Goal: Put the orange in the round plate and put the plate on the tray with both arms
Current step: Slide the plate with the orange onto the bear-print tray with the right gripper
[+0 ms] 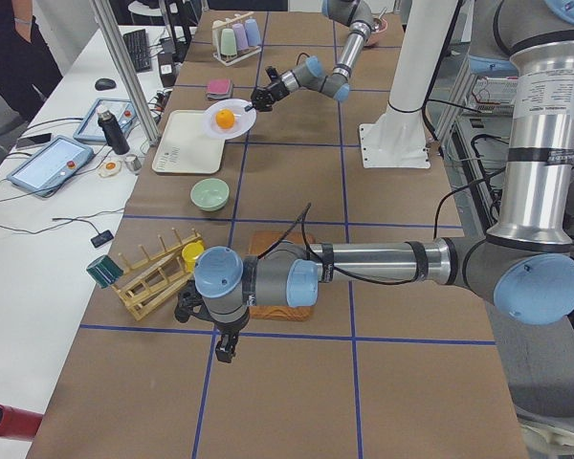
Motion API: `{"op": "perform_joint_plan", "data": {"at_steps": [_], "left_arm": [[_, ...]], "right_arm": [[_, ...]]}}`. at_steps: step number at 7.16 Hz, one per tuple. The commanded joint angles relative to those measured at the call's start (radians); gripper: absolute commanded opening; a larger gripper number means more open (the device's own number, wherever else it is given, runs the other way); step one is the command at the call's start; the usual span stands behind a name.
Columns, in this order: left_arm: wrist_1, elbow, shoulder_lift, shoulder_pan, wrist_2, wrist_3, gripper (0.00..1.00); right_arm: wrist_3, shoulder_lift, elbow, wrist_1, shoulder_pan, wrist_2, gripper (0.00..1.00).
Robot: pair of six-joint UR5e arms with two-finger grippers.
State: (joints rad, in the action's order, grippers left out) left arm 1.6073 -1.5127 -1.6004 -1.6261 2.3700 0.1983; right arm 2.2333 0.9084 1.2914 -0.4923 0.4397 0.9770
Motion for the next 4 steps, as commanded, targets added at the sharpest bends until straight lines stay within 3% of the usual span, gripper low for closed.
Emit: {"op": "perform_joint_plan", "data": {"at_steps": [1, 3, 4], "left_arm": [[0.014, 0.0, -0.001, 0.0, 0.0, -0.023, 0.99], [0.014, -0.003, -0.001, 0.0, 0.0, -0.025, 0.99], [0.014, -0.003, -0.001, 0.0, 0.0, -0.025, 0.99]], "right_arm": [[0.075, -0.165, -0.22, -0.063, 0.088, 0.075, 0.0], [0.103, -0.29, -0.427, -0.065, 0.106, 0.078, 0.0], [0.114, -0.295, -0.457, -0.065, 0.108, 0.078, 0.0]]}}
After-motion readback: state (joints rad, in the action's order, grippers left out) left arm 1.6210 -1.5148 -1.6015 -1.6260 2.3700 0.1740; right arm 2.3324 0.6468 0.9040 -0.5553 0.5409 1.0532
